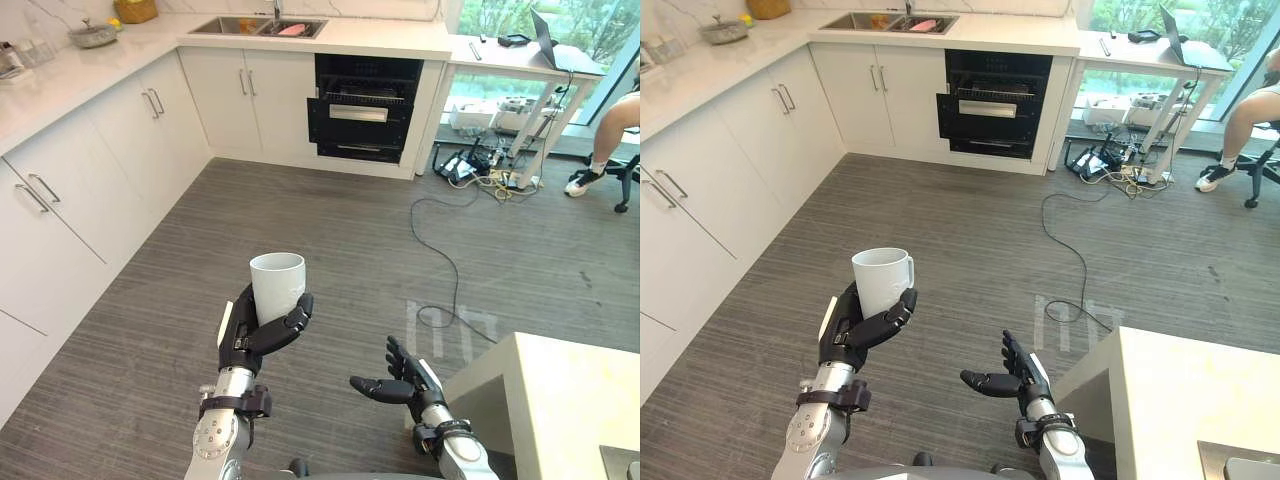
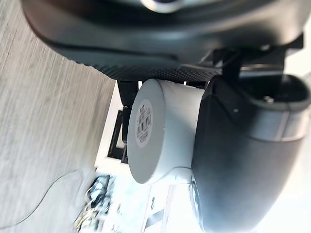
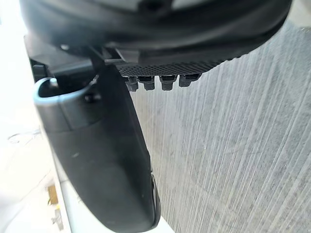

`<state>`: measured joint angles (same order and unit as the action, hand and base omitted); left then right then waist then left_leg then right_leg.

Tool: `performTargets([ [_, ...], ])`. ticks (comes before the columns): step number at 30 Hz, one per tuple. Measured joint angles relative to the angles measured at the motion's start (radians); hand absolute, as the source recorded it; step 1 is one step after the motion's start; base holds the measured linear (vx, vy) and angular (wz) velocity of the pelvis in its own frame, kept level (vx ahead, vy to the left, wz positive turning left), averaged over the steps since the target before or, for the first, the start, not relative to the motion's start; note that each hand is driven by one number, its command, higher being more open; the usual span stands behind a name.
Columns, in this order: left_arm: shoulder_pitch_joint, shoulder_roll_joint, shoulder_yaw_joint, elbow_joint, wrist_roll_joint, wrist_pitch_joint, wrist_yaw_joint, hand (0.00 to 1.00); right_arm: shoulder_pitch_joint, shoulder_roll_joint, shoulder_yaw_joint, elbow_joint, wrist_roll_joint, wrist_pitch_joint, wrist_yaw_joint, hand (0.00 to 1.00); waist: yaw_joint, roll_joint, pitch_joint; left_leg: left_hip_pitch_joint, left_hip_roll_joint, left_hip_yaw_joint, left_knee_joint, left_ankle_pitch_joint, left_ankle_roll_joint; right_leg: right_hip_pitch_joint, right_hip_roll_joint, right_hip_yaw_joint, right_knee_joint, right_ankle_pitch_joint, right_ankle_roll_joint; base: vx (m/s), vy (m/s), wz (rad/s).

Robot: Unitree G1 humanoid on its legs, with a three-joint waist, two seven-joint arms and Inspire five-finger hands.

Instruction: Walk over to the sink, pick up the cup, carry it to the dishwasher, place the cup inside the dishwasher, then close the dishwasher door

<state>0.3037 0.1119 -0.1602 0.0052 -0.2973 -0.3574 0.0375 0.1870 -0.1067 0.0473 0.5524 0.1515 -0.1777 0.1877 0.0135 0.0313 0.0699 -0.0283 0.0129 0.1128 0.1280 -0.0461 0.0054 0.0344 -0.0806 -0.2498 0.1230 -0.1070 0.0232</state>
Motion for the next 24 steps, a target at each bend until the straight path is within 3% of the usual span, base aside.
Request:
performTargets([
  [2, 0.0, -0.007, 0.003, -0.025, 0.0, 0.0, 0.0, 0.0, 0.0, -0.015, -0.001, -0.022, -0.001, 0.0, -0.003, 1.0, -0.001, 0.001, 0.0, -0.04, -0.011, -0.019, 0.074, -0.042, 0.017, -0.027, -0.026, -0.03, 0.075, -0.043, 0.009, -0.03, 0.067, 0.36],
  [5, 0.001, -0.018, 0.006, -0.053, 0.0, 0.0, 0.001, 0.0, 0.001, -0.039, -0.002, -0.059, -0.001, 0.0, -0.017, 1.0, -0.001, -0.003, 0.007, -0.063, -0.058, -0.053, 0.174, -0.105, 0.044, -0.055, -0.106, -0.062, 0.262, -0.132, 0.032, 0.05, 0.098, 0.43],
  [6, 0.005, -0.022, 0.008, -0.054, 0.0, 0.0, 0.004, 0.0, 0.0, -0.046, -0.001, -0.068, -0.001, -0.001, -0.023, 1.0, -0.001, 0.001, 0.009, -0.06, -0.076, -0.059, 0.201, -0.114, 0.056, -0.07, -0.136, -0.067, 0.344, -0.149, 0.029, 0.09, 0.097, 0.29],
  [9, 0.011, -0.024, 0.011, -0.084, -0.001, -0.001, 0.006, 0.0, 0.007, -0.028, 0.001, -0.07, -0.002, -0.001, -0.033, 1.0, -0.002, -0.001, 0.017, -0.037, -0.093, -0.105, 0.225, -0.133, 0.076, -0.096, -0.155, -0.042, 0.467, -0.173, -0.001, 0.14, 0.049, 0.5],
  [12, 0.012, -0.024, 0.012, -0.09, -0.009, -0.001, 0.008, 0.0, 0.029, -0.012, 0.005, -0.103, -0.002, -0.002, -0.03, 1.0, 0.001, -0.001, 0.019, -0.029, -0.085, -0.162, 0.226, -0.158, 0.086, -0.136, -0.106, 0.004, 0.463, -0.198, 0.002, 0.11, -0.049, 0.48],
  [15, 0.013, -0.023, 0.016, -0.09, -0.03, -0.001, 0.007, 0.0, 0.052, -0.002, 0.013, -0.174, -0.001, -0.002, -0.021, 1.0, 0.002, 0.0, 0.039, -0.004, -0.059, -0.202, 0.232, -0.184, 0.064, -0.249, -0.05, 0.08, 0.474, -0.192, 0.011, 0.13, -0.123, 0.35],
  [18, 0.013, -0.023, 0.016, -0.09, -0.035, -0.003, -0.001, 0.0, 0.097, 0.004, 0.021, -0.25, -0.001, -0.005, -0.013, 1.0, -0.004, -0.016, 0.045, 0.0, -0.045, -0.257, 0.326, -0.273, 0.02, -0.297, -0.036, 0.137, 0.386, -0.131, 0.001, 0.21, -0.241, 0.56],
  [19, 0.022, -0.025, 0.016, -0.089, -0.035, -0.003, -0.002, 0.0, 0.103, 0.002, 0.021, -0.252, -0.001, -0.005, -0.006, 1.0, -0.004, -0.024, 0.039, 0.014, -0.041, -0.277, 0.364, -0.321, 0.006, -0.279, -0.044, 0.122, 0.395, -0.045, -0.001, 0.34, -0.338, 0.37],
  [20, 0.042, -0.034, 0.015, -0.089, -0.036, -0.003, -0.002, 0.0, 0.105, -0.004, 0.021, -0.251, -0.001, -0.003, -0.002, 1.0, -0.003, -0.01, 0.026, 0.047, -0.006, -0.283, 0.355, -0.348, 0.009, -0.259, -0.022, 0.098, 0.414, -0.083, -0.013, 0.38, -0.343, 0.28],
  [21, 0.056, -0.039, 0.015, -0.091, -0.036, -0.003, -0.002, 0.0, 0.106, -0.005, 0.022, -0.252, 0.0, -0.003, -0.001, 1.0, -0.001, -0.011, 0.016, 0.066, 0.012, -0.272, 0.344, -0.352, 0.016, -0.245, -0.011, 0.087, 0.399, -0.093, -0.022, 0.51, -0.355, 0.4],
  [22, 0.061, -0.056, 0.009, -0.093, -0.036, -0.003, -0.006, 0.0, 0.106, -0.005, 0.02, -0.267, 0.005, -0.003, 0.0, 1.0, -0.013, 0.006, 0.003, 0.026, 0.051, -0.226, 0.476, -0.331, 0.032, -0.218, 0.005, 0.047, 0.374, -0.11, -0.039, 0.46, -0.222, 0.43],
  [23, 0.066, -0.075, -0.005, -0.096, -0.036, -0.003, -0.013, 0.0, 0.106, -0.018, 0.017, -0.276, 0.005, -0.003, -0.001, 1.0, -0.013, 0.023, -0.007, -0.006, 0.08, -0.177, 0.634, -0.263, 0.02, -0.193, 0.023, 0.03, 0.361, -0.123, -0.057, 0.47, -0.206, 0.52],
  [24, 0.07, -0.085, -0.007, -0.098, -0.036, -0.003, -0.019, 0.0, 0.107, -0.022, 0.019, -0.28, 0.004, -0.003, 0.001, 1.0, -0.011, 0.028, -0.01, -0.027, 0.108, -0.137, 0.677, -0.232, 0.015, -0.173, 0.031, 0.016, 0.351, -0.132, -0.062, 0.45, -0.203, 0.38],
])
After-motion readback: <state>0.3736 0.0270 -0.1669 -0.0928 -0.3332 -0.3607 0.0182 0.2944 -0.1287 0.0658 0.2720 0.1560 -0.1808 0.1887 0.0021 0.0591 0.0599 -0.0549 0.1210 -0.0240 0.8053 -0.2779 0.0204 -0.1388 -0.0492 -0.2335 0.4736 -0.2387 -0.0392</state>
